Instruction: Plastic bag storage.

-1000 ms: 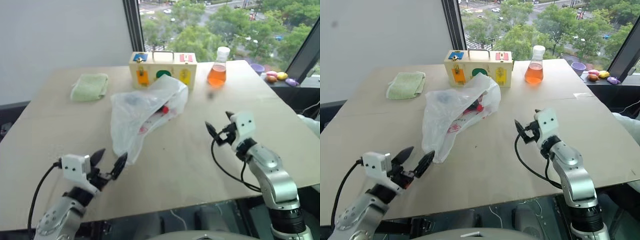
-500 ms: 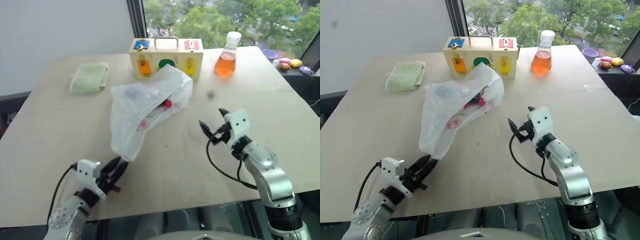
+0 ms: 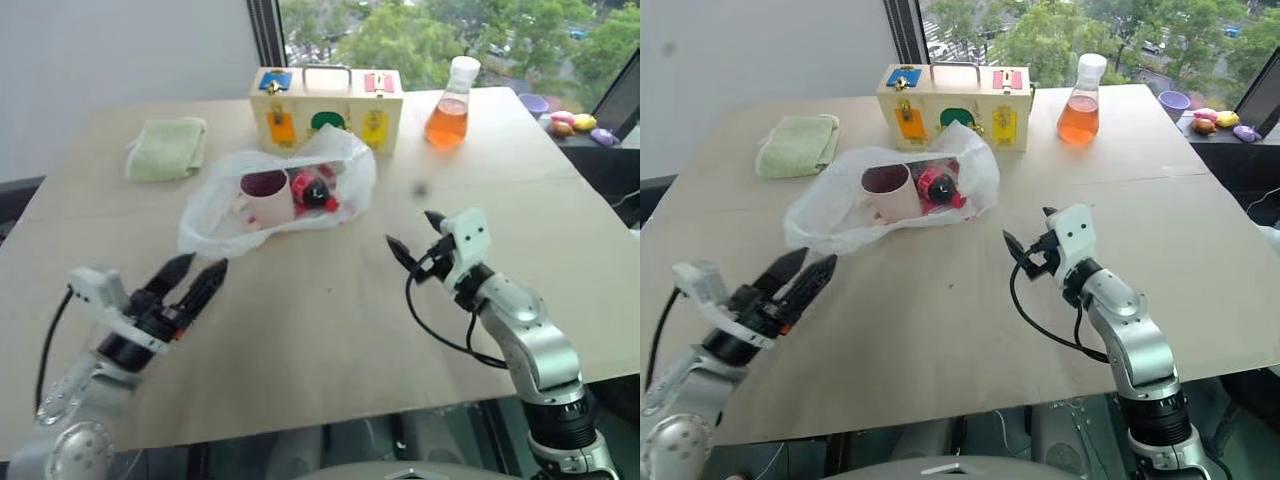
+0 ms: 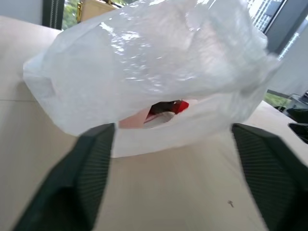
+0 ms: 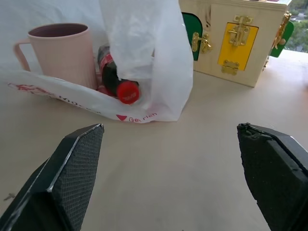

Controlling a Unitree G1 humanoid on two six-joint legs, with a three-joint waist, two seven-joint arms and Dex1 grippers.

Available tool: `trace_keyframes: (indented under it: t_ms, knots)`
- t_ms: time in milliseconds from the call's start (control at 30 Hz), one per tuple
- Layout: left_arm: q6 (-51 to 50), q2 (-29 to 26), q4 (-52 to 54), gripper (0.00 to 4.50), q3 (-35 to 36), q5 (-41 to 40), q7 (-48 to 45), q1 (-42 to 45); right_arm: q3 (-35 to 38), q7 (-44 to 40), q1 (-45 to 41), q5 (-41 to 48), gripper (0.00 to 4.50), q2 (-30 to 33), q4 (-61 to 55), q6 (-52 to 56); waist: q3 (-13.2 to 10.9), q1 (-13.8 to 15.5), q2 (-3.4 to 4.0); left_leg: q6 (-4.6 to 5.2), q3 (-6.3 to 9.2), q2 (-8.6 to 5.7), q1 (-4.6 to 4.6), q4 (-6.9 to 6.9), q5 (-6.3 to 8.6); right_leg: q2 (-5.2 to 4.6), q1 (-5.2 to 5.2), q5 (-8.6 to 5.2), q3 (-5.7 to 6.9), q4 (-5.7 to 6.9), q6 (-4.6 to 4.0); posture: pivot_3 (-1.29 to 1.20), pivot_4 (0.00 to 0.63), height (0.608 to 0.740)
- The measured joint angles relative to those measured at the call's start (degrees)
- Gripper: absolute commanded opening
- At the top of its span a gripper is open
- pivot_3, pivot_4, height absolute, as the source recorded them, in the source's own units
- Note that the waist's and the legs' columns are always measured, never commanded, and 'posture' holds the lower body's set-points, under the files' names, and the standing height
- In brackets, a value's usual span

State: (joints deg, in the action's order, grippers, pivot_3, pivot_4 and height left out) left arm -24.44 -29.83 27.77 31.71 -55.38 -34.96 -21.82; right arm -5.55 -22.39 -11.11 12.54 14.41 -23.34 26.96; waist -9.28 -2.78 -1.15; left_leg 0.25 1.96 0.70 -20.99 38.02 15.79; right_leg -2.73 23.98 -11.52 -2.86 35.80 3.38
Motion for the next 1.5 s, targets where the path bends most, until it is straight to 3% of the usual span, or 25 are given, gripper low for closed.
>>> trace_keyframes:
  t_ms: [167,333,533,933,1300,1467,1500]
  knots:
    - [-6.05,-2.25,3.68,4.42,1.12,-7.27,-4.58,-10.40,0.04,-1.34,-0.05,0.12,4.50,1.08,1.83,-0.44,-0.34,0.53,-0.24,0.06,0.11,-0.02,-0.47,0.04,0.05,-0.03,0.38,-0.05,0.07,0.00,0.04,0.00,0.150,0.740]
    - [-9.31,-1.76,12.88,4.42,-3.81,-10.40,-0.01,-10.50,-0.07,-2.91,0.84,0.21,4.50,1.61,2.03,-2.17,-0.54,0.76,-0.08,0.06,0.17,-0.06,-0.79,0.26,0.05,-0.03,0.62,-0.03,0.12,0.10,0.06,0.00,0.150,0.740]
    - [-10.91,-1.29,13.29,4.42,-10.38,-4.86,7.83,-7.11,-0.08,-2.82,1.12,-0.64,4.50,2.24,2.02,-2.86,-0.59,0.25,-0.06,0.06,0.07,-0.04,-0.81,0.21,0.05,0.05,0.72,0.08,0.00,0.12,-0.13,0.00,0.150,0.740]
    - [-6.00,-0.26,11.16,4.42,-4.85,-1.73,2.28,-10.92,-0.43,-2.19,1.46,-0.81,4.50,2.08,1.32,-2.73,-0.63,0.41,-0.06,0.06,0.05,-0.04,-0.83,0.21,0.05,0.03,0.76,-0.03,0.00,0.11,0.05,0.00,0.150,0.740]
    - [-3.87,1.49,8.93,4.42,-5.45,5.00,2.77,-9.66,-0.93,-2.33,1.00,-0.78,4.50,2.09,1.32,-2.55,-0.63,0.47,-0.07,0.06,0.07,-0.05,-0.84,0.22,0.05,0.04,0.75,-0.02,0.01,0.12,0.05,0.00,0.150,0.740]
    - [-5.05,1.59,8.85,4.42,-11.38,8.71,5.70,-4.01,-0.95,-2.30,0.54,-0.75,4.50,2.06,1.33,-2.25,-0.63,0.56,-0.08,0.06,0.07,-0.07,-0.84,0.24,0.04,0.03,0.72,0.03,0.00,0.13,-0.02,0.00,0.150,0.740]
    - [-5.49,1.69,8.83,4.19,-12.72,9.23,6.45,-2.95,-1.01,-2.29,0.49,-0.75,4.50,2.05,1.33,-2.23,-0.63,0.55,-0.08,0.06,0.08,-0.06,-0.85,0.24,0.04,0.04,0.73,0.07,0.01,0.13,-0.08,0.00,0.150,0.740]
